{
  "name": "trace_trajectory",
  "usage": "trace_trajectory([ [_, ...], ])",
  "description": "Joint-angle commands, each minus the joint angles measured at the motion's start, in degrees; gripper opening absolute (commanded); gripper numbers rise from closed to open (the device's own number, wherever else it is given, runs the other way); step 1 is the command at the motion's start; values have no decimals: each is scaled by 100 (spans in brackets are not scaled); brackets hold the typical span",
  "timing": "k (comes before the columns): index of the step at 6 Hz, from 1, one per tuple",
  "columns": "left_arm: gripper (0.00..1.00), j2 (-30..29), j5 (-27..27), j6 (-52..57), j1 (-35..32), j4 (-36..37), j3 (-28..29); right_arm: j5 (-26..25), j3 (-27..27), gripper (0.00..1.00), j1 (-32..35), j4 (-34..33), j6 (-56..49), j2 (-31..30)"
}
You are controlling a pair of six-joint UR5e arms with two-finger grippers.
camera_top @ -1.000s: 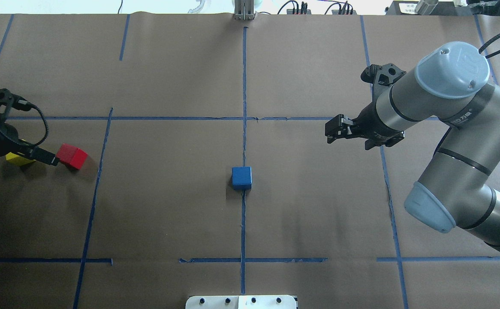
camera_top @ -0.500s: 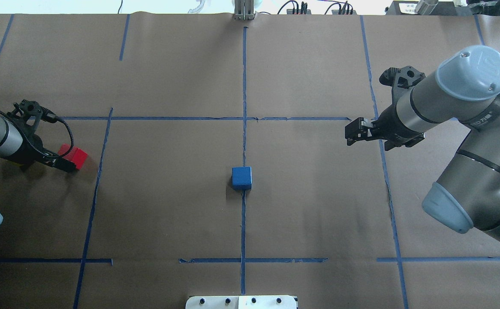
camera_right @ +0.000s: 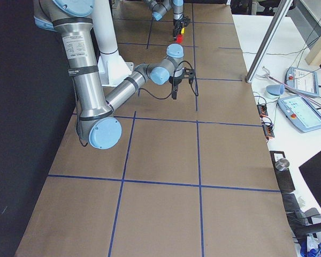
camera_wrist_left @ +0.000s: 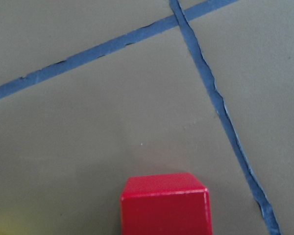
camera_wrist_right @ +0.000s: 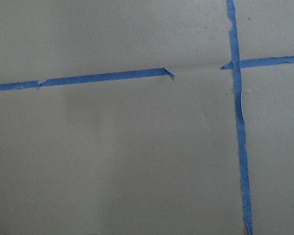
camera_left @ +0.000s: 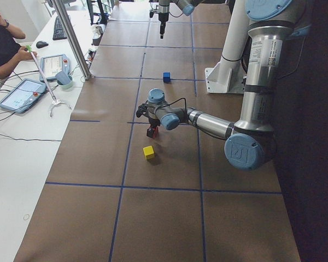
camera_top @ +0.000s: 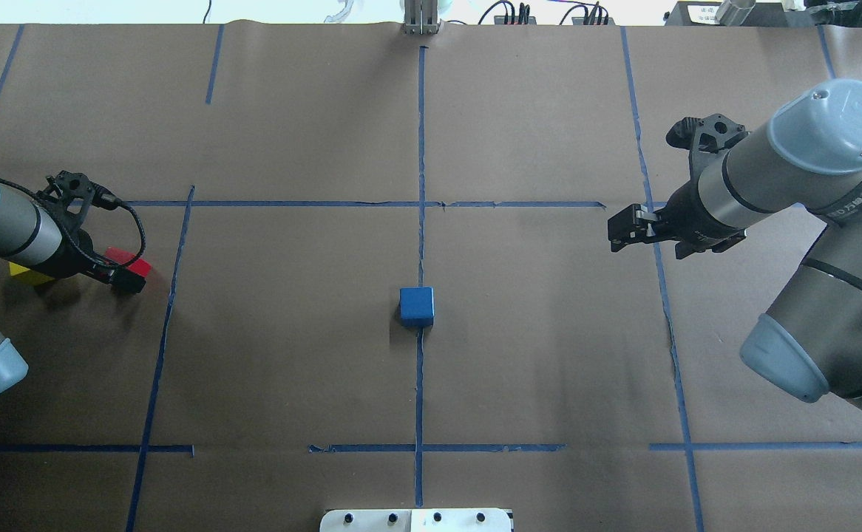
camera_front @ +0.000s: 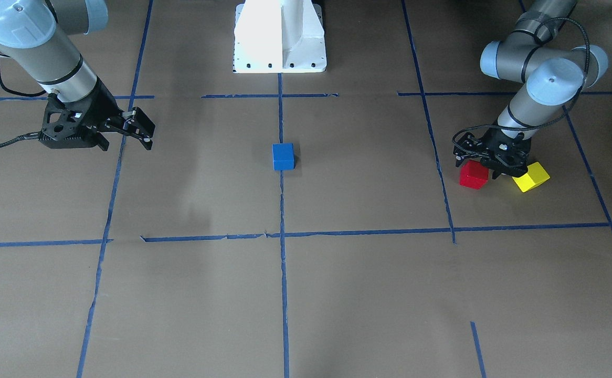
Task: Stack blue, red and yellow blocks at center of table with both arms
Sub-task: 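Close the left gripper on the red cube and lift it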
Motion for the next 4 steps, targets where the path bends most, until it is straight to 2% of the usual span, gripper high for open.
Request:
trace_trajectory([
  [1, 45, -63, -8, 15, 5, 7, 71, 0, -14, 100, -4, 0, -3, -10],
  [2, 6, -89, -8, 6, 5, 7, 36, -8, -23, 100, 4, 0, -3, -10],
  [3, 0, -176, -34, -177, -21, 76, -295, -9, 3, 100, 5, 0, -3, -19],
  [4, 0, -969, -17, -892, -13, 1365, -646, 0, 30, 100, 13, 0, -3, -53],
])
